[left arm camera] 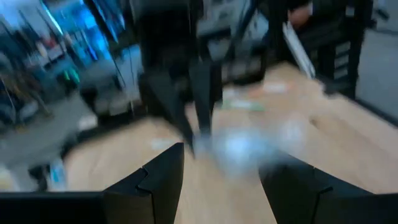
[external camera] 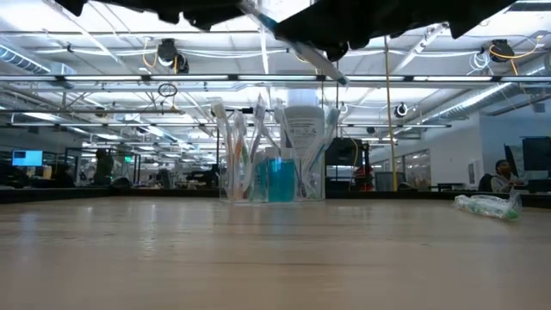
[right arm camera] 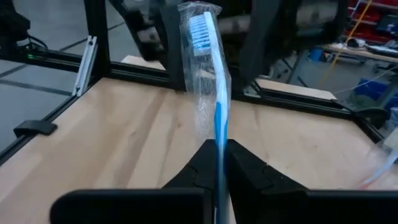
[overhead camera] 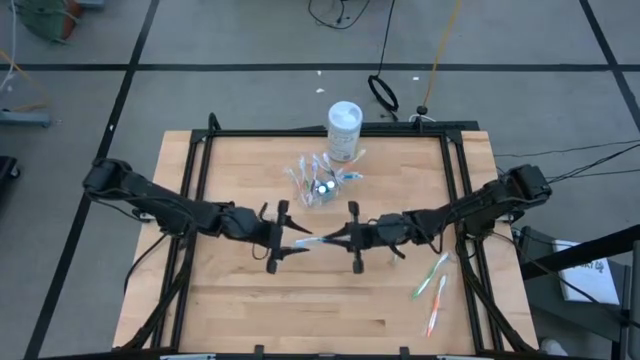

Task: Pick & Place toothbrushing station
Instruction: Put the blue toothbrush into the transparent organizer

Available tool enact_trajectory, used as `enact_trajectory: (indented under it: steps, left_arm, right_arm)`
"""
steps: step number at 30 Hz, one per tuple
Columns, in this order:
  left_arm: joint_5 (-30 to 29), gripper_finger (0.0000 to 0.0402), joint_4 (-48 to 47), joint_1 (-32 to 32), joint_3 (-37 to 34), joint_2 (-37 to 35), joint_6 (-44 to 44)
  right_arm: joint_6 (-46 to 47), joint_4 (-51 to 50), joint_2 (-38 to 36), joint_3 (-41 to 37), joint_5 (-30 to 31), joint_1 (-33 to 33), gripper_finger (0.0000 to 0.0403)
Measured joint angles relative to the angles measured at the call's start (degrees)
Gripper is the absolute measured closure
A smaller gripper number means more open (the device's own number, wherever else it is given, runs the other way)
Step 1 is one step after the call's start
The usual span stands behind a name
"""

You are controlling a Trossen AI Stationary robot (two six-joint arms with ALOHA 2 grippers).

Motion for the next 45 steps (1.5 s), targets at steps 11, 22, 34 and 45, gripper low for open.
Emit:
enact_trajectory:
  steps: [11,22,34,45]
  left_arm:
    - [0.3,0.0211,7.1,0.7,0.1,3.8,3.3]
    - [-4.1,0.0323,7.2,2.1,0.1,4.4,1.2]
    - [-7.1,0.0388,2.1,2.1,0.1,4.2,0.5]
    - [-20.5,0.0373,-37.4,4.2,12.2,1.1,-13.9]
  right_arm:
    - [1.7,0.1,0.0,0.0,-0.9,-2.3,0.0387]
    - [1.9,-0.4,0.0,0.0,-0.6,-2.3,0.0365]
    - [6.0,-6.5,0.0,0.0,5.4,-2.2,0.0319]
    - [6.8,-14.3,0.0,0.0,5.5,-2.3,0.0253]
